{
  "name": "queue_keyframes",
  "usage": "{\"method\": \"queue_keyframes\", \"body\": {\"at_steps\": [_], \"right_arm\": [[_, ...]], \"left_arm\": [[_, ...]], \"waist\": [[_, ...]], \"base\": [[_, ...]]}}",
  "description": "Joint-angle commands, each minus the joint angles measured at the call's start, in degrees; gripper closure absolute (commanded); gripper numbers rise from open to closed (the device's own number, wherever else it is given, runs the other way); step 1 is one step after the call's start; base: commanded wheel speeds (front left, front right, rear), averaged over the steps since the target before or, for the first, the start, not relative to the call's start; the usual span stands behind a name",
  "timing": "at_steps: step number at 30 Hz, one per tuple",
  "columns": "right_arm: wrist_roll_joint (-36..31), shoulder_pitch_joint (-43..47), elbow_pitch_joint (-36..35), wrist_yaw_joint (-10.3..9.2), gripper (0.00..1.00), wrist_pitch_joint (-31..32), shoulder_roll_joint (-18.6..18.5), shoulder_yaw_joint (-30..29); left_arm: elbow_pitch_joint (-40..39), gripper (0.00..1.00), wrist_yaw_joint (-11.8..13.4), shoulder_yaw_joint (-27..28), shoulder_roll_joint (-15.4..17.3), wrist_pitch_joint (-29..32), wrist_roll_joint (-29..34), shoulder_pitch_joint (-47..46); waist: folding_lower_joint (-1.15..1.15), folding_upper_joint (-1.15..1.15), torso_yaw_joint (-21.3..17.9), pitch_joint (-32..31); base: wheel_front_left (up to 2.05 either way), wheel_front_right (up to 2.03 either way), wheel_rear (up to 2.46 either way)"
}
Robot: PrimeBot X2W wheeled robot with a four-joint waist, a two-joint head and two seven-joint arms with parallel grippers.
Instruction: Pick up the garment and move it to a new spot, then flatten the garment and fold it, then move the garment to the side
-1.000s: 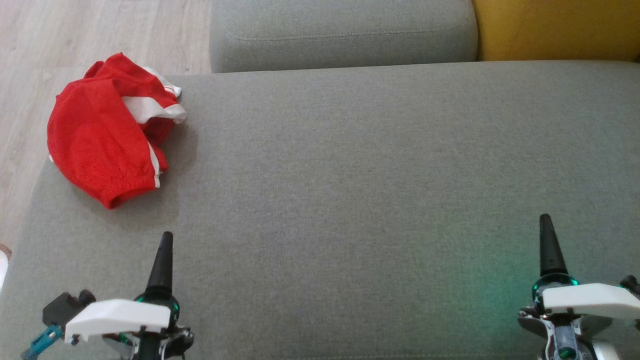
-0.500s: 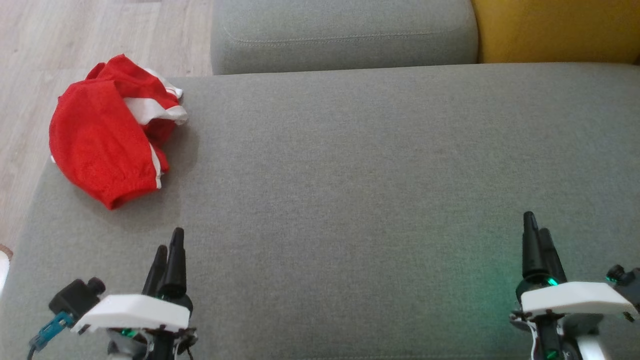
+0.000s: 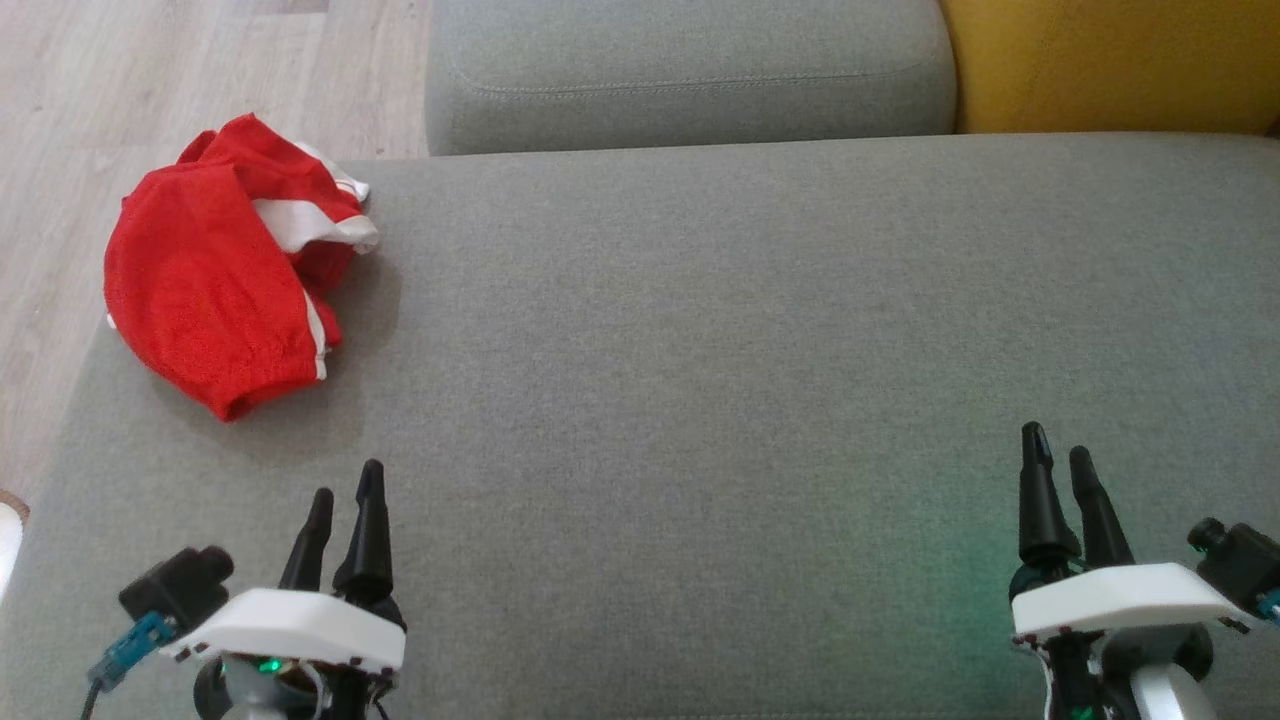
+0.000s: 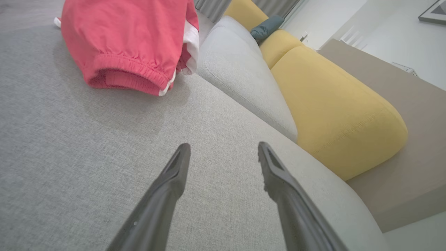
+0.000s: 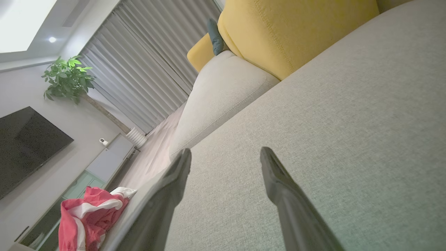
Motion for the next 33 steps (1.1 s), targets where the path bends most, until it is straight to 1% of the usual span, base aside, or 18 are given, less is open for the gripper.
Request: {"method": "queue_keyframes", "body": {"at_steps": [1, 16, 33], "right_arm": [[-2.11, -1.60, -2.11, 0.27, 0.00, -1.01, -0.47, 1.24], [-13.85, -1.95, -1.46, 0.32, 0.00, -3.54, -0.56, 1.97], [-26.15, -2.33, -1.64, 0.38, 0.00, -6.24, -0.65, 2.87]], "left_arm": [[-2.07, 0.00, 0.15, 0.43, 0.99, -0.69, 1.95, -1.50], [-2.38, 0.00, 2.38, -0.83, 2.14, -3.20, 12.56, -1.09], [-2.74, 0.00, 3.95, -1.79, 2.68, -5.87, 23.35, -0.93]], "waist": [[0.00, 0.00, 0.02, -0.04], [0.00, 0.00, 0.20, -0.12], [0.00, 0.00, 0.34, -0.07]], "base": [[0.00, 0.00, 0.00], [0.00, 0.00, 0.00], [0.00, 0.00, 0.00]]}}
